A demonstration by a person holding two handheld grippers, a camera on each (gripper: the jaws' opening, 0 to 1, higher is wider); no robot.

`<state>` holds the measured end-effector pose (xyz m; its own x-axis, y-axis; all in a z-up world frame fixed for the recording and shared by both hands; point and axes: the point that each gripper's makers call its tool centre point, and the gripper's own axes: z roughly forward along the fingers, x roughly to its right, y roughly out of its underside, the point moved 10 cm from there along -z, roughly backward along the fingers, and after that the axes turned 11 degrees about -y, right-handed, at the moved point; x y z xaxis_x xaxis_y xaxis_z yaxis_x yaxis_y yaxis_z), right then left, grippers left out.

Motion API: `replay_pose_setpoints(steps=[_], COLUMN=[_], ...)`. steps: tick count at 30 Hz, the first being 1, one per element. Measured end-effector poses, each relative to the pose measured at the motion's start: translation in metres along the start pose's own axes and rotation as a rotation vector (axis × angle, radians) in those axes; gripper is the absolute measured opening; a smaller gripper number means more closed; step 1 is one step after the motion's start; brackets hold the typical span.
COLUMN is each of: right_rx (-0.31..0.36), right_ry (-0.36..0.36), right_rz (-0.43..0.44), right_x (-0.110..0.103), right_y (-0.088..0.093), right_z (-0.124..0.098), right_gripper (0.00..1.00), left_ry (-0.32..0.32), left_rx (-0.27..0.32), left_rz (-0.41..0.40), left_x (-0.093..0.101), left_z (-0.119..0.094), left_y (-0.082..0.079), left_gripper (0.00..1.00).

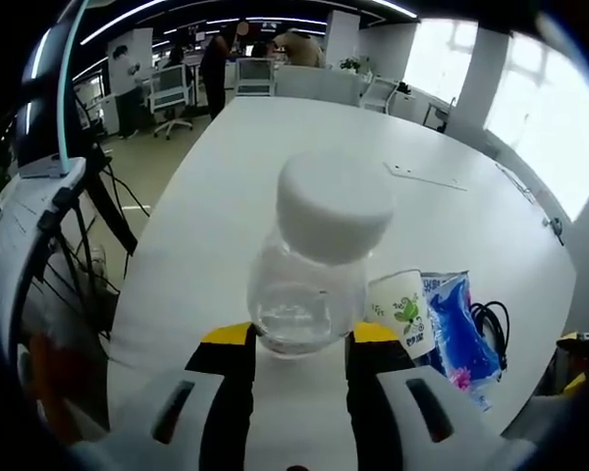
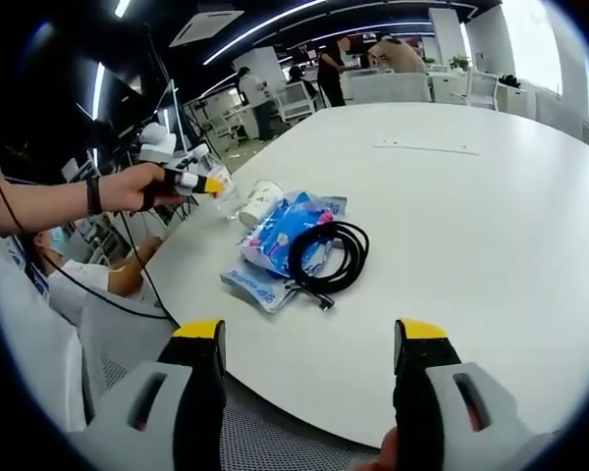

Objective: Arrange the tabletop items into an orderly group along one side of the table until the central work area is clear of visible clutter.

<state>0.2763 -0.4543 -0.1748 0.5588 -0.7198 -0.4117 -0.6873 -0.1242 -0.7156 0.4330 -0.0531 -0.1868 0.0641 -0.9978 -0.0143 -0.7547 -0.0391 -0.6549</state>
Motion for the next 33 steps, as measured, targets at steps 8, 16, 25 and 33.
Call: replay_pose_setpoints(steps=[8, 16, 25, 33], right_rx=[0.019, 0.034, 0.034, 0.021], right_ry=[-0.008, -0.030, -0.051, -0.069], right_rz=[0.007, -0.002, -0.009, -0.015], right_x=[0.004, 0.006, 0.007, 0.010], right_y=[0.000, -0.005, -0.006, -0.004], right_z=[0.001, 0.005, 0.007, 0.009], right_gripper=[0.69, 0.69, 0.69, 0.69], left_ry=[-0.003, -0.009, -0.009, -0.006], left_rx=[-0.005, -0.001, -0.003, -0.015], left_rz=[0.001, -0.009, -0.020, -0.048], left_x=[-0.002, -0.002, 0.000, 0.003], left_z=[-0.011, -0.020, -0.033, -0.041], left_y=[0.006, 0.012, 0.028, 0.045], left_gripper=[0.34, 0.33, 0.33, 0.33])
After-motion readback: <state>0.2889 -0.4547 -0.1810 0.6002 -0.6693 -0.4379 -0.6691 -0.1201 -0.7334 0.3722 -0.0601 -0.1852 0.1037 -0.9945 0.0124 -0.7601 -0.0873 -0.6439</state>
